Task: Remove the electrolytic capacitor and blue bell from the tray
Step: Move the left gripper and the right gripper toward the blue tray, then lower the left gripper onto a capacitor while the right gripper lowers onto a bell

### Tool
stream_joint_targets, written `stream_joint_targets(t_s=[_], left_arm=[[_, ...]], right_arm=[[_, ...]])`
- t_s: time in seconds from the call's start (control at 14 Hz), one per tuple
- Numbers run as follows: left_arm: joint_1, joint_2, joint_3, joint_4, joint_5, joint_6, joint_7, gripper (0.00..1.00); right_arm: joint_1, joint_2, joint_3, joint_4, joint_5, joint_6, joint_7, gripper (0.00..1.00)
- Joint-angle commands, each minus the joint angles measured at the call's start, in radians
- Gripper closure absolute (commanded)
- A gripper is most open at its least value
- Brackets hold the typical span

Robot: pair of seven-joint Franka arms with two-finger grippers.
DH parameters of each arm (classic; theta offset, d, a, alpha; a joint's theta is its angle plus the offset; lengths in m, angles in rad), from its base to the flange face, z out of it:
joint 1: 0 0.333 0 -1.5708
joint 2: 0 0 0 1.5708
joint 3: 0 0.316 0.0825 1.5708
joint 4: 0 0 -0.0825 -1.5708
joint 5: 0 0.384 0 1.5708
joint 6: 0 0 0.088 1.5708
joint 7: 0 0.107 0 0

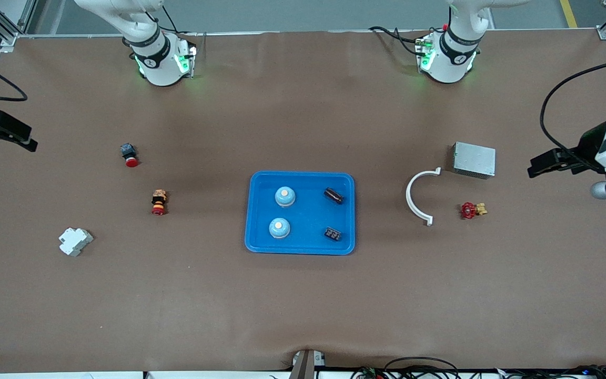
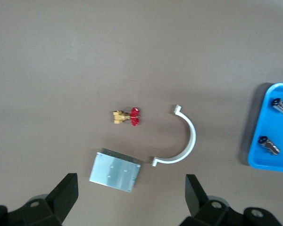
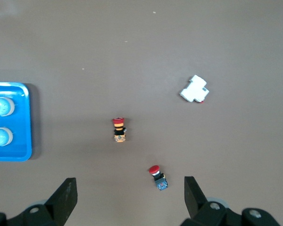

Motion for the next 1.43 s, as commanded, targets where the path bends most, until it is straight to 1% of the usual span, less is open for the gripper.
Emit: stream_joint_targets(t_s=[0.0,0.07,0.14,0.21,0.36,0.43,0.5,0.57,0.71,0.79,0.86,0.93,1.07,1.21,1.29,1.36], left_arm=[[-0.041,0.005,-0.001,0.015,-0.037,-0.013,-0.106,0.0],[-0.073,0.01,0.001,0.024,-0.05,-0.013,-0.165,0.0],[-0.105,0.019,0.001,0.039,-0.051,-0.013,-0.229,0.0],[-0.137,0.025,0.001,0.05,-0.051,-0.013,-0.303,0.0],[-0.218,0.04,0.001,0.061,-0.051,-0.005,-0.438,0.0],[-0.263,0.06,0.001,0.074,-0.051,-0.002,-0.505,0.0],[-0.307,0.083,0.001,0.093,-0.051,-0.002,-0.57,0.0],[-0.349,0.112,0.001,0.107,-0.05,0.001,-0.628,0.0],[-0.418,0.171,0.002,0.119,-0.05,0.045,-0.723,0.0],[-0.45,0.201,0.002,0.119,-0.05,0.085,-0.783,0.0],[-0.472,0.233,0.002,0.119,-0.05,0.122,-0.841,0.0],[-0.492,0.266,0.002,0.119,-0.05,0.157,-0.892,0.0],[-0.506,0.324,0.001,0.119,-0.05,0.215,-0.966,0.0],[-0.524,0.378,0.001,0.119,-0.053,0.272,-1.033,0.0],[-0.524,0.401,0.001,0.119,-0.053,0.297,-1.103,0.0],[-0.526,0.419,0.001,0.119,-0.053,0.327,-1.163,0.0]], right_arm=[[0.024,-0.03,0.0,-0.019,0.004,0.009,0.004,0.0],[0.033,-0.029,0.0,-0.033,0.012,0.012,0.025,0.0],[0.051,-0.023,0.0,-0.046,0.033,0.032,0.086,0.0],[0.086,-0.02,0.0,-0.084,0.045,0.076,0.184,0.0],[0.218,-0.021,-0.001,-0.181,0.044,0.176,0.299,0.0],[0.294,-0.021,-0.001,-0.2,0.039,0.189,0.373,0.0],[0.367,-0.004,-0.001,-0.203,0.032,0.192,0.487,0.0],[0.416,0.026,-0.001,-0.198,0.018,0.193,0.584,0.0],[0.45,0.088,0.0,-0.195,0.033,0.285,0.623,0.0],[0.477,0.12,-0.001,-0.194,0.021,0.319,0.623,0.0],[0.478,0.166,-0.003,-0.192,0.025,0.369,0.623,0.0],[0.484,0.209,-0.003,-0.194,0.023,0.447,0.623,0.0],[0.493,0.29,-0.003,-0.192,0.025,0.535,0.623,0.0],[0.528,0.361,-0.003,-0.183,0.033,0.604,0.633,0.0],[0.534,0.397,-0.001,-0.172,0.032,0.635,0.657,0.0],[0.569,0.425,-0.003,-0.166,0.015,0.653,0.721,0.0]])
